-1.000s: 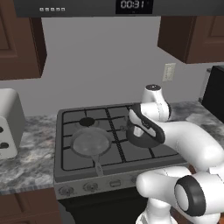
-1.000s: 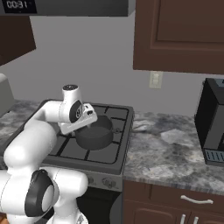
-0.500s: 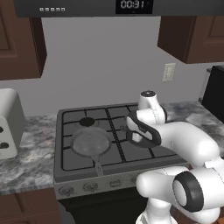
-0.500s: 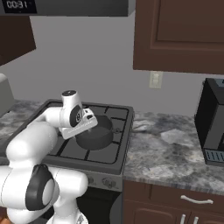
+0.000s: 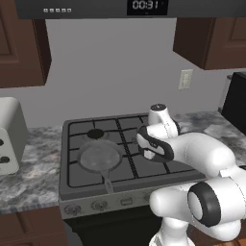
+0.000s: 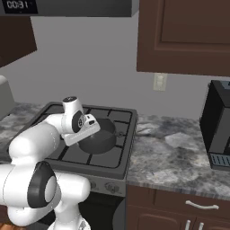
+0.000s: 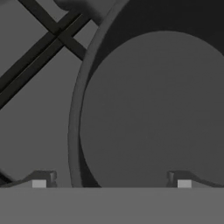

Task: Move the pot and pan from the stove into the sink.

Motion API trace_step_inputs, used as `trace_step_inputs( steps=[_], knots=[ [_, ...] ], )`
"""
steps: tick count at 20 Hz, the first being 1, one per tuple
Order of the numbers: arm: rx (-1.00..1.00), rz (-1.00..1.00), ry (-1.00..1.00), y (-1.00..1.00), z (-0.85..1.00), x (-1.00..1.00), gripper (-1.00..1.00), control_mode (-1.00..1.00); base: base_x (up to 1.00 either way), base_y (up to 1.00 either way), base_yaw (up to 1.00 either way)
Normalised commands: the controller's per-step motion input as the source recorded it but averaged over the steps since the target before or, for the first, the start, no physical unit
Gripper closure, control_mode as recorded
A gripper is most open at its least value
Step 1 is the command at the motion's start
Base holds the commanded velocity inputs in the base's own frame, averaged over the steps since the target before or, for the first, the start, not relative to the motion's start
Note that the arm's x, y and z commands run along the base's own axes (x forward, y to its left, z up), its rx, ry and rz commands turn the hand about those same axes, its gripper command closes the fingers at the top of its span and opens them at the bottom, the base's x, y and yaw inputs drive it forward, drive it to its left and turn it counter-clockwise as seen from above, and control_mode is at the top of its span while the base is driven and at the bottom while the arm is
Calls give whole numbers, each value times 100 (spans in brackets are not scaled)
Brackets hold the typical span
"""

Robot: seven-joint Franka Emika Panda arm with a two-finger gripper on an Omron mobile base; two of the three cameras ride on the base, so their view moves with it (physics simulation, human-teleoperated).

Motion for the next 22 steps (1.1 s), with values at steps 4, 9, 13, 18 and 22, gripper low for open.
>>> trace_step_inputs(
  steps=[4, 9, 13, 18, 22],
  knots=[
    [0, 0, 0, 0, 0, 0, 100, -100, 0, 0, 0],
    [0, 0, 0, 0, 2, 0, 100, -100, 0, 0, 0],
    [1, 0, 0, -1, 24, -4, 100, -100, 0, 0, 0],
    [3, 0, -1, -1, 53, -10, 100, -100, 0, 0, 0],
    [2, 0, -2, 0, 70, -18, 100, -100, 0, 0, 0]
  ],
)
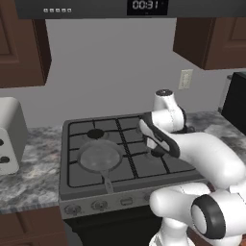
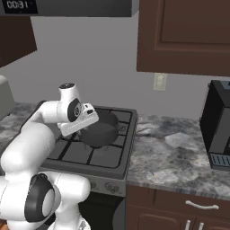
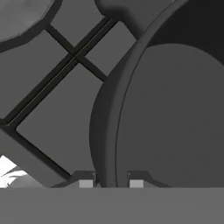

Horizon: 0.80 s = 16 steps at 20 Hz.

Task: Move the pot and pan from the stove into the sink.

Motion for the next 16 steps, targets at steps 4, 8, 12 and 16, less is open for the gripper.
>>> trace_step_inputs(
  steps=[4, 8, 12, 16],
  knots=[
    [1, 0, -4, 0, 67, -34, 100, -100, 0, 0, 0],
    [0, 0, -9, 0, 59, -53, 100, -100, 0, 0, 0],
    [0, 2, -24, 1, 44, -73, 100, -100, 0, 0, 0],
    [0, 3, -35, 0, 32, -73, 100, -100, 0, 0, 0]
  ],
)
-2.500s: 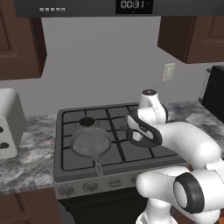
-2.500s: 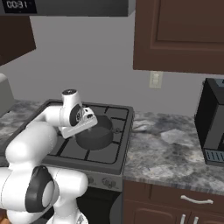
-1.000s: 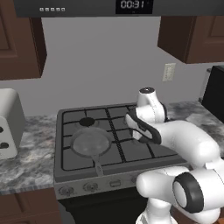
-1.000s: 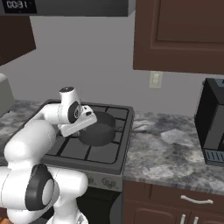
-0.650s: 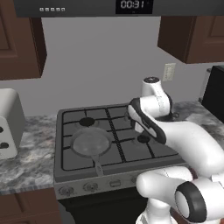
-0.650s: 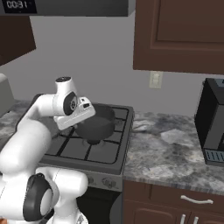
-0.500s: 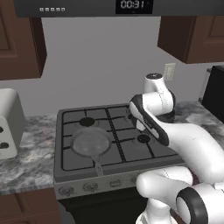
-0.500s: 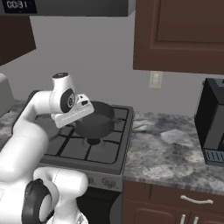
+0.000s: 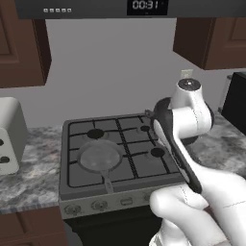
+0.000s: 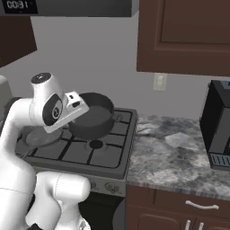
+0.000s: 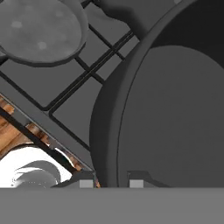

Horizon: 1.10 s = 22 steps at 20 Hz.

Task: Move the pot and pan from the stove into the sink.

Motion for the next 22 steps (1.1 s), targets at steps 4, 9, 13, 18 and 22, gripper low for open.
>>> trace_step_inputs(
  steps=[4, 9, 13, 18, 22],
  knots=[
    [-1, 5, -36, 3, 26, -68, 100, -100, 0, 0, 0],
    [-1, 7, -29, 10, 22, -71, 100, -100, 0, 0, 0],
    [-2, 10, -18, 16, 30, -70, 100, -100, 0, 0, 0],
    [-1, 11, -5, 11, 21, -55, 100, -100, 0, 0, 0],
    [0, 0, 0, 0, 0, 0, 100, -100, 0, 0, 0]
  ],
)
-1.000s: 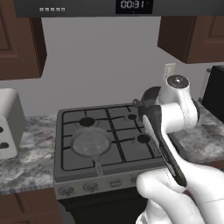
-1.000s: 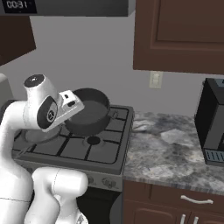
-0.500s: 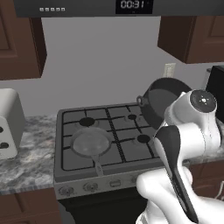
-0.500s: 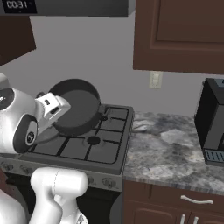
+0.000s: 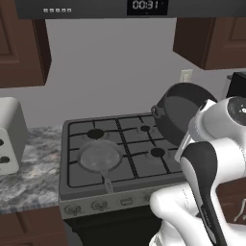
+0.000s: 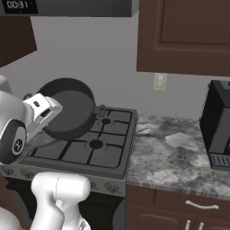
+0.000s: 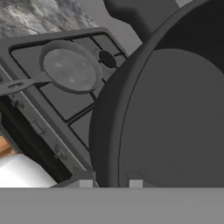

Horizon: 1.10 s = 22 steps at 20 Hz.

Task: Move the pot and pan from the stove into the sink.

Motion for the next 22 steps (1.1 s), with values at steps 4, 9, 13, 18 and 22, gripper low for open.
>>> trace_step_inputs(
  steps=[4, 9, 13, 18, 22],
  knots=[
    [0, 0, 0, 0, 0, 0, 100, -100, 0, 0, 0],
    [0, 0, 0, 0, 0, 0, 100, 100, -23, 0, 0],
    [0, 0, 0, 0, 0, 0, 100, 100, -58, 0, 0],
    [0, 0, 0, 0, 0, 0, 100, 100, -55, 0, 0],
    [0, 0, 0, 0, 0, 0, 100, 100, -44, 0, 0]
  ],
)
